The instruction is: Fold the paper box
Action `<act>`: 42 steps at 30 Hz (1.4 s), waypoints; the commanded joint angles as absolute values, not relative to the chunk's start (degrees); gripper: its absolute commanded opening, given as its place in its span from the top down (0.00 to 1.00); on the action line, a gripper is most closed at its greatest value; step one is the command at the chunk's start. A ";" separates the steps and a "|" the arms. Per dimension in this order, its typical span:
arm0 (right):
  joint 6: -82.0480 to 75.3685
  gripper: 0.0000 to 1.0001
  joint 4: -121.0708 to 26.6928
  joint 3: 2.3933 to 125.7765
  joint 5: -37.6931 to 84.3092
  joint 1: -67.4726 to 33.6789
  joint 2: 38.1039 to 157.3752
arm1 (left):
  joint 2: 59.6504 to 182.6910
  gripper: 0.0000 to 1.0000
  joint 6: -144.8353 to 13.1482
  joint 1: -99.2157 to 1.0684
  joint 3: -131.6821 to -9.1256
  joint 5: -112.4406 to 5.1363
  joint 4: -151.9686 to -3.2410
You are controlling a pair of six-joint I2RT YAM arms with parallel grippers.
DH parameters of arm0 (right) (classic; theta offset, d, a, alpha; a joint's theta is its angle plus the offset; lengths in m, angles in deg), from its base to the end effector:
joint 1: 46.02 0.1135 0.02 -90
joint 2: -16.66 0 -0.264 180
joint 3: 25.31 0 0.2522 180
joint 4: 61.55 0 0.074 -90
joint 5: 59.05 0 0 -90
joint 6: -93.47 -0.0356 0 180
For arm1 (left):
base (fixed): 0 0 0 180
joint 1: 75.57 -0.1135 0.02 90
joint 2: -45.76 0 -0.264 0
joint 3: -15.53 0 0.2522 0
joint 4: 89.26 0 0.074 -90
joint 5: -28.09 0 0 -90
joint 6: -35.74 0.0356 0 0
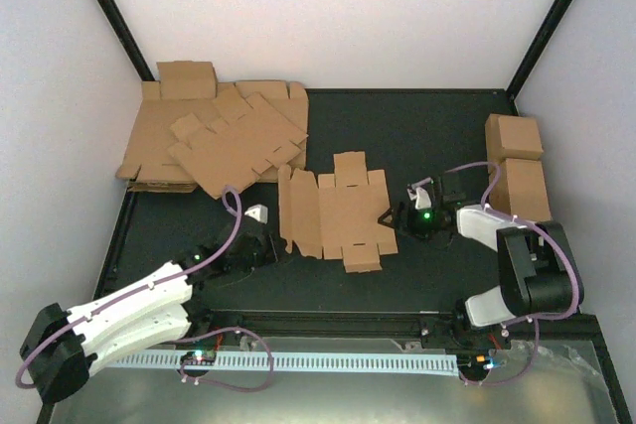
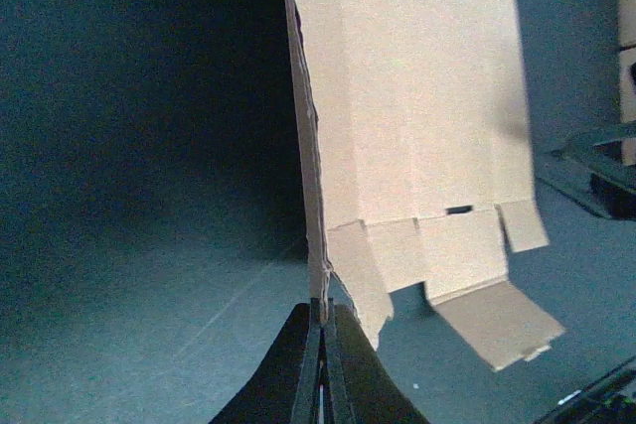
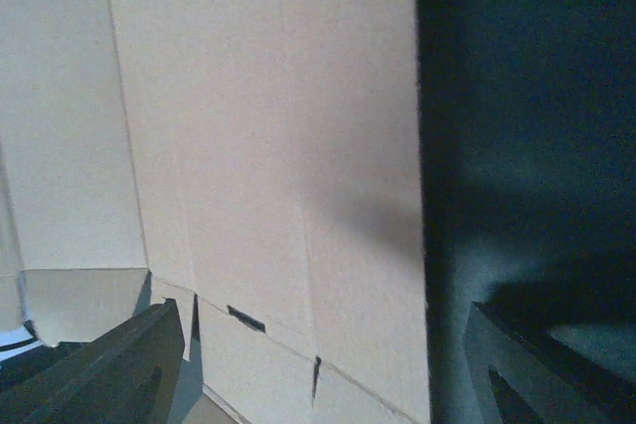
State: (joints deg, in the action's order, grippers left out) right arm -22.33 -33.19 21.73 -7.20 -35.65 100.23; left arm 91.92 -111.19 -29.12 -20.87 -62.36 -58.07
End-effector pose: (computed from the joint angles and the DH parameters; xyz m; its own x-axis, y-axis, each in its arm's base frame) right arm 0.2286 0.0642 0.1334 -0.9758 0.1694 -0.1386 0.0281 0.7249 0.6883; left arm 0.1163 -0.1219 0.1893 -0.8503 -0.3218 -0.4164 0.0148 0.7764 -0.6301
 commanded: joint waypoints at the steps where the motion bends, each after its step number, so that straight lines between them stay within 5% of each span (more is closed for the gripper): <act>1: -21.84 0.19 -35.27 21.55 -8.41 -35.04 102.69 | 93.31 0.99 -110.02 -30.10 -20.30 -61.36 -55.61; 7: -22.83 0.21 -39.04 20.17 -9.92 -35.06 103.82 | 94.65 0.98 -108.98 -32.77 -19.21 -56.48 -56.30; 24: -27.90 0.50 -52.19 13.76 -21.99 -35.14 98.39 | 95.65 0.98 -104.50 -37.03 -18.58 -52.55 -56.63; 33: -26.47 0.61 -50.85 13.54 -22.34 -35.08 96.85 | 99.66 0.98 -101.08 -37.38 -22.07 -51.32 -54.05; 42: -25.14 0.82 -48.75 14.02 -19.75 -35.09 95.84 | 100.78 0.98 -100.47 -37.46 -22.37 -49.79 -54.54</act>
State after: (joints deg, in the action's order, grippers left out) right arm -26.11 -49.06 14.01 -20.36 -35.39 96.51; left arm 100.88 -101.90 -37.25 -20.58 -51.87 -55.62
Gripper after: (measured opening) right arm 0.219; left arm 0.016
